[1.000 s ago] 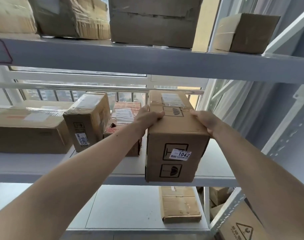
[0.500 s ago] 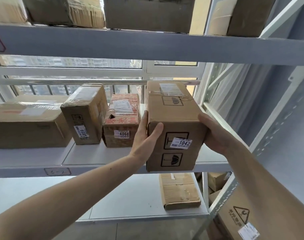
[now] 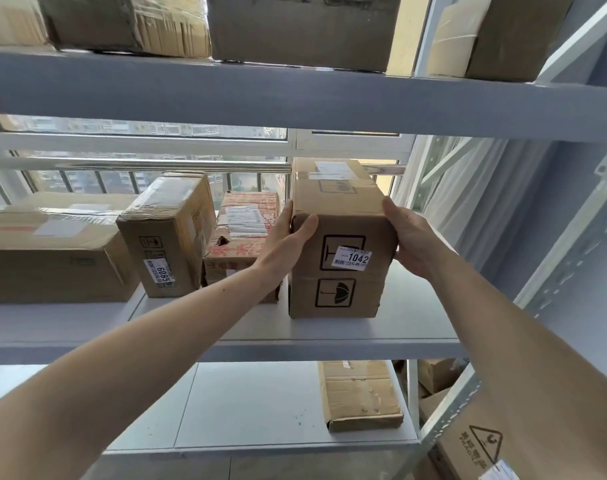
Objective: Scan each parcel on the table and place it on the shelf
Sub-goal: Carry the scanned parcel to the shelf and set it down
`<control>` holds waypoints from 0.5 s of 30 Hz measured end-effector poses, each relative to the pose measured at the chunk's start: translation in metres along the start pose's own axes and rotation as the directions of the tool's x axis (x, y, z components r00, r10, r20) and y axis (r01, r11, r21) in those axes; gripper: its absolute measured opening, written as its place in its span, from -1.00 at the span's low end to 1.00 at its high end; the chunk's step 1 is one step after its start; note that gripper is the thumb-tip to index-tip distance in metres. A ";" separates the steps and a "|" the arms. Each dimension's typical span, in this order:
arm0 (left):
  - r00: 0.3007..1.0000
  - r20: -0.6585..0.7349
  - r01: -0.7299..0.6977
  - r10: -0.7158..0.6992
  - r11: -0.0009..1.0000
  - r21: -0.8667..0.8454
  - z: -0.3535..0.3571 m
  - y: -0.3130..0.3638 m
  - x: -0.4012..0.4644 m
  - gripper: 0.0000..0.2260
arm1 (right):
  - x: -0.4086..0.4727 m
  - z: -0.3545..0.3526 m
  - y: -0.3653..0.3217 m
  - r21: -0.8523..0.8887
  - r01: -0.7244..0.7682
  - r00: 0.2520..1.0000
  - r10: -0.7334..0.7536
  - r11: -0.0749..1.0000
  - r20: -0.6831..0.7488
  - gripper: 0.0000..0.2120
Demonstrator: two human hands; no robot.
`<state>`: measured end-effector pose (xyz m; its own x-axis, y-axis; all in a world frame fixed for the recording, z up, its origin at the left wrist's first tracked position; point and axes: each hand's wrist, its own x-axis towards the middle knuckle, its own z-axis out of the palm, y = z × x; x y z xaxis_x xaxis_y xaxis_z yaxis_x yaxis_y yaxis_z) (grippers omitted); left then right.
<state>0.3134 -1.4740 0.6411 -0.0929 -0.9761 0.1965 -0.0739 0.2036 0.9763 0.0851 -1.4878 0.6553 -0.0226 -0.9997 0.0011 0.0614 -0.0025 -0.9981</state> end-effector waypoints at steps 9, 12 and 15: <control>0.999 0.001 0.040 -0.040 0.998 0.053 0.002 -0.001 0.028 -0.49 | 0.025 0.002 0.004 -0.018 -0.021 1.000 0.020 1.000 -0.010 -0.14; 0.999 0.004 0.041 -0.041 0.998 0.054 0.003 -0.004 0.029 -0.50 | 0.026 0.001 0.008 -0.014 -0.026 1.000 0.026 1.000 -0.011 -0.16; 0.998 -0.004 0.061 -0.061 0.996 0.062 0.005 -0.013 0.031 -0.28 | 0.024 0.003 0.008 -0.016 -0.028 0.999 0.028 0.999 -0.018 -0.28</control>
<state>0.3070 -1.5066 0.6338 -0.0847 -0.9870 0.1368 -0.1408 0.1478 0.9790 0.0883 -1.5115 0.6474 -0.0386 -0.9989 -0.0276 0.0460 0.0258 -0.9986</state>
